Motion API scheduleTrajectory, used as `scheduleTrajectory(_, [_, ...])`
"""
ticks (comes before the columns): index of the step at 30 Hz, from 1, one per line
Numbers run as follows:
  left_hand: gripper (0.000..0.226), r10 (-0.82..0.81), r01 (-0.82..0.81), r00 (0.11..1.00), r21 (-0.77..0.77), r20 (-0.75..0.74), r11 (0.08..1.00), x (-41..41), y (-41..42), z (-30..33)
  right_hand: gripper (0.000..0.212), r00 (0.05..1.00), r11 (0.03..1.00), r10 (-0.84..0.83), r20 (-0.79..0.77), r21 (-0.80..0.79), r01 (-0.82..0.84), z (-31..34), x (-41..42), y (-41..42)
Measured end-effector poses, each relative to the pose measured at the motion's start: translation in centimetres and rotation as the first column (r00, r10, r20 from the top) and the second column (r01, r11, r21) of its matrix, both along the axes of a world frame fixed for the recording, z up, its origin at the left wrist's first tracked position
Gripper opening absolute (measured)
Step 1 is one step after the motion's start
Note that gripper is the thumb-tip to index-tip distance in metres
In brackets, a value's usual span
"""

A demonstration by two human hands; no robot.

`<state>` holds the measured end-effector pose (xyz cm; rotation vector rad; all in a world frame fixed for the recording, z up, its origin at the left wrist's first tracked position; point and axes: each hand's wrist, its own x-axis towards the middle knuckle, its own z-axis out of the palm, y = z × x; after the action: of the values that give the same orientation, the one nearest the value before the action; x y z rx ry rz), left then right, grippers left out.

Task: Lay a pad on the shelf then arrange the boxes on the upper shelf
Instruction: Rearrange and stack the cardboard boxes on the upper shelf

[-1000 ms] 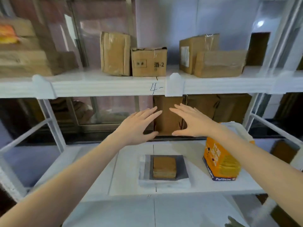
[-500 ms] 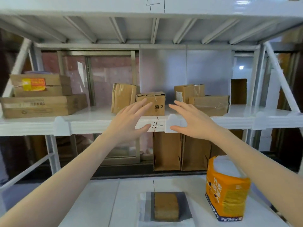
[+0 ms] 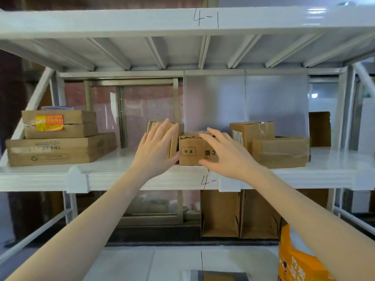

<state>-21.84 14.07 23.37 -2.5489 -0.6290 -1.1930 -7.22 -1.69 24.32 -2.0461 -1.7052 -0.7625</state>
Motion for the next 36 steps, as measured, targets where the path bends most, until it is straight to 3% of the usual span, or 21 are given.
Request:
scheduleTrajectory(8, [0.082, 0.201, -0.191, 0.972, -0.088, 0.118, 0.978, 6.0, 4.5, 3.6, 0.07, 0.996, 0.997, 0.073, 0.047, 0.034, -0.074, 2.9, 2.3, 6.1])
scheduleTrajectory(14, [0.085, 0.322, -0.237, 0.928, -0.369, 0.186, 0.899, 8.5, 6.9, 4.1, 0.07, 0.988, 0.988, 0.148, -0.034, 0.055, -0.146, 3.5, 4.3, 10.0])
scheduleTrajectory(25, [0.057, 0.201, -0.109, 0.904, -0.252, 0.378, 0.962, 3.5, 11.2, 4.4, 0.074, 0.965, 0.965, 0.262, -0.022, -0.015, -0.262, 4.0, 0.2, 16.4])
scheduleTrajectory(30, [0.06, 0.22, -0.11, 0.871, -0.263, 0.439, 0.959, -1.2, 14.7, 4.5, 0.085, 0.931, 0.944, 0.321, -0.172, -0.015, -0.328, 3.8, -3.9, 20.9])
scheduleTrajectory(36, [0.06, 0.225, -0.083, 0.864, -0.313, 0.451, 0.946, -5.8, 18.9, 4.6, 0.09, 0.827, 0.892, 0.418, -0.376, 0.0, -0.451, 3.4, -8.7, 27.1])
